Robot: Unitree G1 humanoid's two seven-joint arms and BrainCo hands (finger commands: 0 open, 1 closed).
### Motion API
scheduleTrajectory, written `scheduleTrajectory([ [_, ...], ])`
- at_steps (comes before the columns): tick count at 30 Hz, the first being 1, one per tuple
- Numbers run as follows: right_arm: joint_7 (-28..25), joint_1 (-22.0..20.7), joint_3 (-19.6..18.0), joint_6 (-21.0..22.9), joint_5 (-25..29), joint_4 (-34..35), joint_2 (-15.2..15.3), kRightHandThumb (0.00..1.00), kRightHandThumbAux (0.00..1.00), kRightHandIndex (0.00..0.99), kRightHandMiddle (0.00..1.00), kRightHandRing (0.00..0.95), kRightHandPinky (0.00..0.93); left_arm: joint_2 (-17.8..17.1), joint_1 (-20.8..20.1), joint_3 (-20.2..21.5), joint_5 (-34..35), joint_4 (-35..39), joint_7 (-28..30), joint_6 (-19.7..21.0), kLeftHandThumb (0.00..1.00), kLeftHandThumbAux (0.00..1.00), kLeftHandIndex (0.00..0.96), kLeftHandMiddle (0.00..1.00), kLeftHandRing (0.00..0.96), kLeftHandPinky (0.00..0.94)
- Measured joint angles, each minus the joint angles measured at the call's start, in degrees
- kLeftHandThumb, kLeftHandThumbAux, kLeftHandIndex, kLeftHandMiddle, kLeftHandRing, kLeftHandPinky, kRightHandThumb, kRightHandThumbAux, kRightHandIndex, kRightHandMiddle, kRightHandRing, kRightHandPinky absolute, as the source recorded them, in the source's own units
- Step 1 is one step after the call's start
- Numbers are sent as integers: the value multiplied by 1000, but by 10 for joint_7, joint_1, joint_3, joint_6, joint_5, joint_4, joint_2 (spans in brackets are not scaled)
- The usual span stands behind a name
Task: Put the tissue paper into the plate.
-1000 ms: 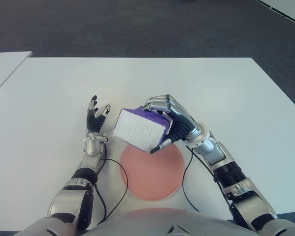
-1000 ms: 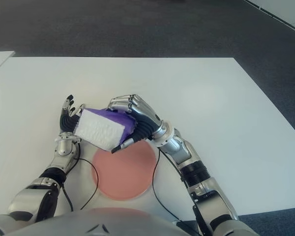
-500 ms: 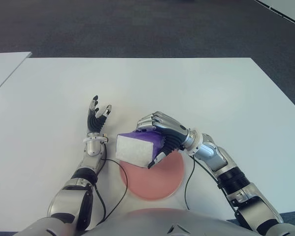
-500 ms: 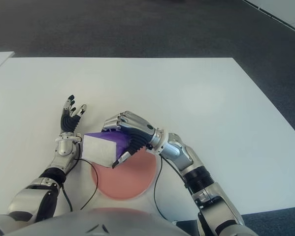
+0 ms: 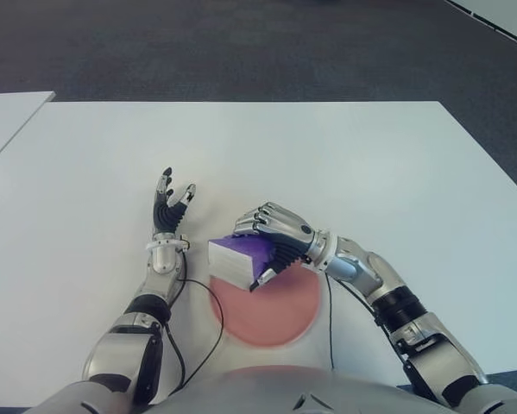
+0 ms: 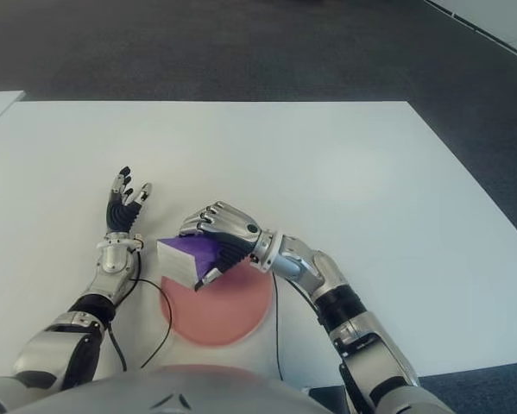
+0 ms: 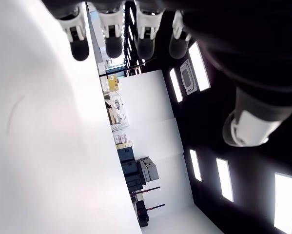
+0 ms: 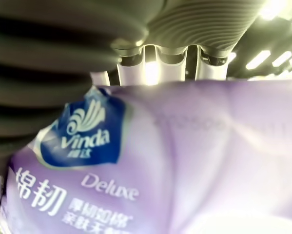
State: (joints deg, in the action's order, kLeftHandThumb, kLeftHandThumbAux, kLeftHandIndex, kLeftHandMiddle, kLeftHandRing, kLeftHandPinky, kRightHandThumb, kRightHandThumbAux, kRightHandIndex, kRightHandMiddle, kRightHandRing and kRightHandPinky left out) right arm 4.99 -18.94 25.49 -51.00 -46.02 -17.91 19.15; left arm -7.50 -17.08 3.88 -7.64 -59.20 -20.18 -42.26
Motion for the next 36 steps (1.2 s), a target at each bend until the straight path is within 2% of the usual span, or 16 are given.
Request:
scheduleTrajectory([
  [7,83,-27,29,2,-67,-42,0,857,671,418,542,889,862,1,-1,0,1,0,0,-1,16,511,11,0,0,0],
  [10,102,-32,39,8,-81,-50,1,857,671,416,541,883,853,1,-1,0,2,0,0,-1,22,511,12,0,0,0],
  [15,89,-41,47,23,-76,-50,5,856,672,412,540,868,841,1,-1,1,4,-1,0,-1,29,513,19,0,0,0],
  [23,52,-42,47,48,-40,-48,6,857,673,410,542,861,842,1,-1,1,8,-1,0,-1,27,514,18,0,0,0],
  [36,53,-43,52,53,-35,-48,6,857,674,407,542,872,848,0,-1,1,9,-1,0,0,26,525,19,0,0,0],
])
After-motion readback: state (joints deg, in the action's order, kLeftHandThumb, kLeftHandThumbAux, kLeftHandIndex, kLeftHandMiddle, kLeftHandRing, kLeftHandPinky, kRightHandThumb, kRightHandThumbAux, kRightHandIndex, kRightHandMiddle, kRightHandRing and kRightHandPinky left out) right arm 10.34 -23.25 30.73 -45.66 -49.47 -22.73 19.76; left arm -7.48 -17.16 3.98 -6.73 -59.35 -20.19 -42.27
